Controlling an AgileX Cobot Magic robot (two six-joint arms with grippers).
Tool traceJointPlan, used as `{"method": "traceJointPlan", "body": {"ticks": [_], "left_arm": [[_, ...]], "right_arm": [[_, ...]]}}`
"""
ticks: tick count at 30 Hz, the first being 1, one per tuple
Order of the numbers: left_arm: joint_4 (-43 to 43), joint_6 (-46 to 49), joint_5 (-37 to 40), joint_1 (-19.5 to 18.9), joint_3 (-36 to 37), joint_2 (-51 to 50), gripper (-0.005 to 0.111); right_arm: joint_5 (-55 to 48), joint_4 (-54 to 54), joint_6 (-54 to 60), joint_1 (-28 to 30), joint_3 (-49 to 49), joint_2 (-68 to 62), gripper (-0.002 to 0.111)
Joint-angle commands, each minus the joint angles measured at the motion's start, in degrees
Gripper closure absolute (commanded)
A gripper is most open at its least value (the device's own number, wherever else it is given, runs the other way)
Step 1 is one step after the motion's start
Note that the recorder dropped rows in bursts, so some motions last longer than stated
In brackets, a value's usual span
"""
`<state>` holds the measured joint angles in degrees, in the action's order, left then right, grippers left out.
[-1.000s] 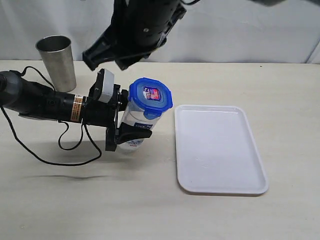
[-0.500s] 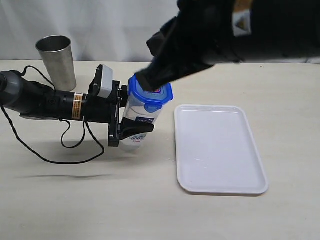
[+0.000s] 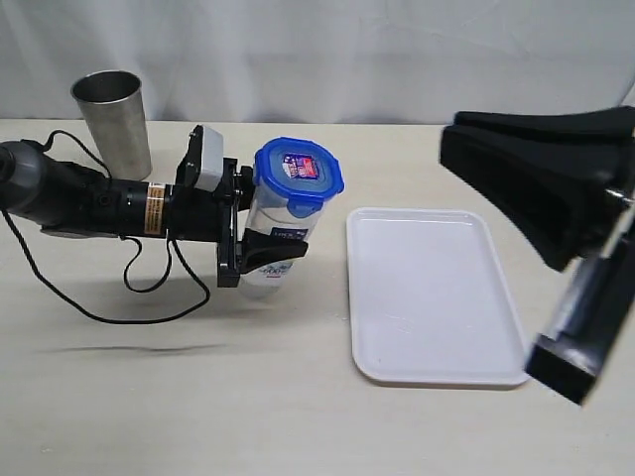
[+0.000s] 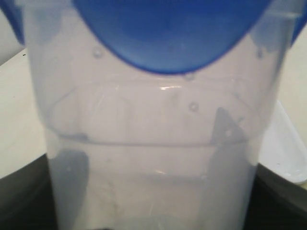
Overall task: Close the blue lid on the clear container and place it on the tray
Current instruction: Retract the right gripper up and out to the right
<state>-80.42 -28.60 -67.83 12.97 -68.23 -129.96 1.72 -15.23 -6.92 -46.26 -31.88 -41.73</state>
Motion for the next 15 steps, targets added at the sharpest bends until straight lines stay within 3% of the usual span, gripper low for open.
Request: {"method": "traceJointPlan", "body": {"ticks": [1,7,15], "left_arm": [[3.7,-0.4,-2.1,2.3,0.0,0.2,0.107],[9.2,-1.4,-2.1,4.4,0.0,0.2,0.107],[8.7,-4.6,-2.1,4.8,0.0,0.2,0.107]], "right_arm": [[1.5,0.0,-0.2,0.3,5.1,9.2,0.104],[2.5,0.9,-0.2,0.3,10.3,18.1,0.104],[10.4,6.9,3.6,0.3,17.9,28.1,0.104]]}}
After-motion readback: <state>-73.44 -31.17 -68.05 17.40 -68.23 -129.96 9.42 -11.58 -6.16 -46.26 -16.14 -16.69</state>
